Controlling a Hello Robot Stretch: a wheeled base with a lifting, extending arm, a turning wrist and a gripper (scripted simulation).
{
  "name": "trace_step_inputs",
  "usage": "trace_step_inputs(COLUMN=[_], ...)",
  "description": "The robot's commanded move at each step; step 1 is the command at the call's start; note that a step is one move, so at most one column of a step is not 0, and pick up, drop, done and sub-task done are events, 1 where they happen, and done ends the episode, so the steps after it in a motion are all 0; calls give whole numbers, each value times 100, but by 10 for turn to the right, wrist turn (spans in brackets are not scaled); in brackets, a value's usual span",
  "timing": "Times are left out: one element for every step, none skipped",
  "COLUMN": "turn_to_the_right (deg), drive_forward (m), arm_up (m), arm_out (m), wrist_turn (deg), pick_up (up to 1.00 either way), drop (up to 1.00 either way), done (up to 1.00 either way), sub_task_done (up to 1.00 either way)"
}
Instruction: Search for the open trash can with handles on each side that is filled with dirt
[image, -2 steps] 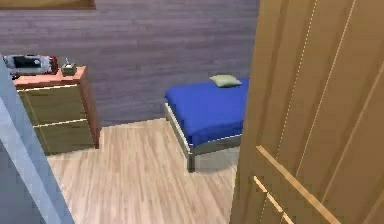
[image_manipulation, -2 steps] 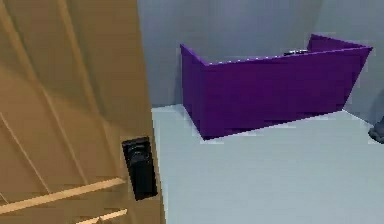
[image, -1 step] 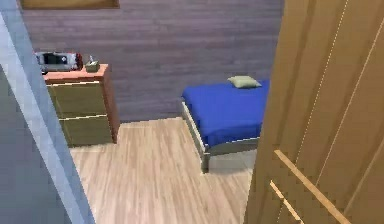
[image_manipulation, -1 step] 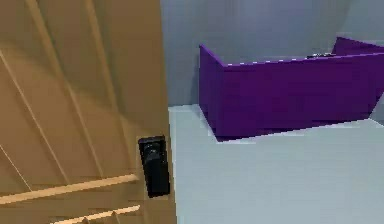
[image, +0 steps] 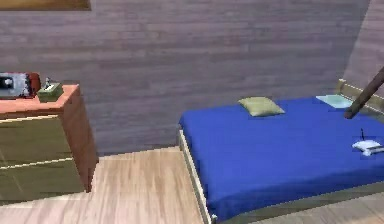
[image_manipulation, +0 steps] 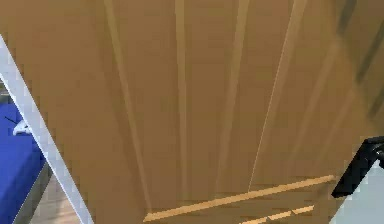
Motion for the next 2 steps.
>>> trace_step_inputs(turn_to_the_right=[-150,0], drive_forward=[0,45], arm_up=[0,0], arm_out=[0,0], wrist_turn=[0,0], pick_up=[0,0], drop=[0,0], done=[0,0], sub_task_done=[0,0])
